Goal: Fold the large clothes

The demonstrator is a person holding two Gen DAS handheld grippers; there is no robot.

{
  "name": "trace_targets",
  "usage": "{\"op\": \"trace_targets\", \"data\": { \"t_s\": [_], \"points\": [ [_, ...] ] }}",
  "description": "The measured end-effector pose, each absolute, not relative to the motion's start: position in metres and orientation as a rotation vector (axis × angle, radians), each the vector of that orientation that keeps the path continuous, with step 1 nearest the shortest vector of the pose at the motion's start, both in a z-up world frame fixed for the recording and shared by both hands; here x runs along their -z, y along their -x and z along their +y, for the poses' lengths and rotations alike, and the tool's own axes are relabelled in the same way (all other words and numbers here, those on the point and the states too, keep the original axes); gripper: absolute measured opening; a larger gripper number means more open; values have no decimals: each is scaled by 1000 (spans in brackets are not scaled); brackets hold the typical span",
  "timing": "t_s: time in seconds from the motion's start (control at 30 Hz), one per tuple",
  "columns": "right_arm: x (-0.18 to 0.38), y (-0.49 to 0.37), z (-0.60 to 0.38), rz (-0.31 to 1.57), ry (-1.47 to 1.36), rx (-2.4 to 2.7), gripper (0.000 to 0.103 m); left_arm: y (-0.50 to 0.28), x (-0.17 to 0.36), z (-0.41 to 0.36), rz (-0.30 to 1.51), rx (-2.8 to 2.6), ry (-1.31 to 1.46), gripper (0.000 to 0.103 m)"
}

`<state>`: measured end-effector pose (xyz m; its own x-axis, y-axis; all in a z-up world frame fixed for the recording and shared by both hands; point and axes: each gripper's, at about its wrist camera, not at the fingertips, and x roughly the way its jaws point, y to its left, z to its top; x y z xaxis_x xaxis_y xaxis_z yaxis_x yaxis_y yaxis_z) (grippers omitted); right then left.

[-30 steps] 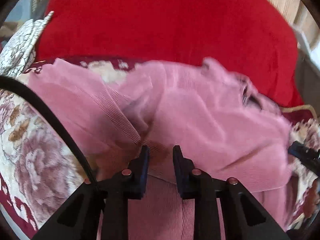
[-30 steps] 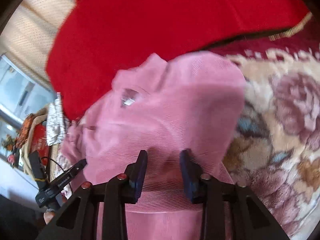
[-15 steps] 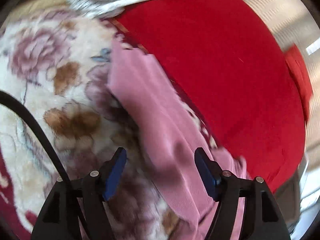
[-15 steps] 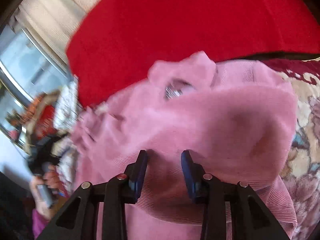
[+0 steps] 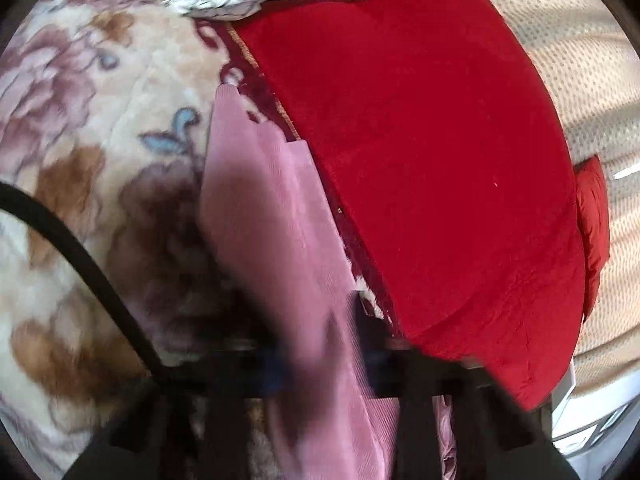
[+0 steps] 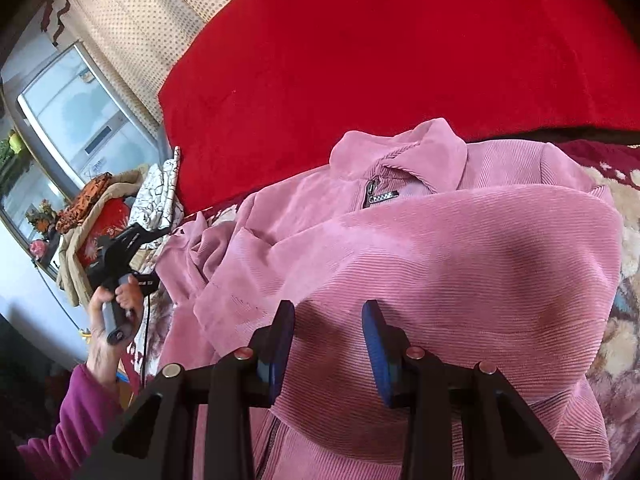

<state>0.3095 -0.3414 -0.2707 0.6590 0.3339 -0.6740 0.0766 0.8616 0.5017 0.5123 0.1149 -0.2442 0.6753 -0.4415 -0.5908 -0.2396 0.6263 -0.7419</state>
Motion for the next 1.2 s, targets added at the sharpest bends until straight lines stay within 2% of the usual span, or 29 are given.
{"op": "trace_targets", "data": {
  "t_s": [0.07, 0.23, 0.37, 0.5, 0.53, 0.57, 0.6, 0.63, 0.67, 0.73, 0.77, 0.8, 0.83, 1.0, 1.1, 1.2],
  "points": [
    [273, -309, -342, 841, -531, -151, 39, -508, 229, 102, 812, 127, 844, 8],
    [270, -303, -346, 800, -534, -133, 39, -474, 152, 29, 659, 241, 499, 6],
    [255, -287, -362, 743, -552, -102, 39, -416, 91, -64, 562, 456, 240, 6],
    [240, -267, -387, 669, -587, -47, 39, -343, 74, -170, 514, 674, -81, 6],
    [237, -262, -393, 654, -597, -35, 39, -324, 82, -192, 522, 713, -172, 11],
    [234, -256, -403, 635, -609, -18, 39, -309, 94, -213, 535, 748, -273, 30],
    [231, -252, -408, 622, -616, -4, 39, -291, 107, -235, 549, 782, -383, 43],
    [229, -247, -415, 610, -624, 8, 39, -275, 117, -248, 542, 798, -473, 66],
    [227, -242, -422, 601, -638, 17, 39, -265, 122, -250, 522, 797, -532, 73],
    [228, -236, -433, 600, -670, 31, 41, -255, 128, -250, 492, 788, -623, 73],
    [229, -234, -438, 602, -686, 40, 61, -255, 122, -243, 492, 789, -636, 73],
    [230, -233, -442, 599, -706, 44, 71, -254, 121, -229, 490, 795, -622, 73],
    [231, -231, -445, 591, -726, 49, 76, -257, 113, -213, 486, 801, -576, 74],
    [226, -237, -435, 615, -710, 10, 76, -308, 82, -114, 514, 736, -216, 83],
    [220, -251, -414, 639, -679, -70, 76, -359, 106, -71, 651, 601, 33, 83],
    [213, -271, -383, 682, -607, -117, 76, -392, 139, -46, 797, 424, 100, 82]
  ]
}}
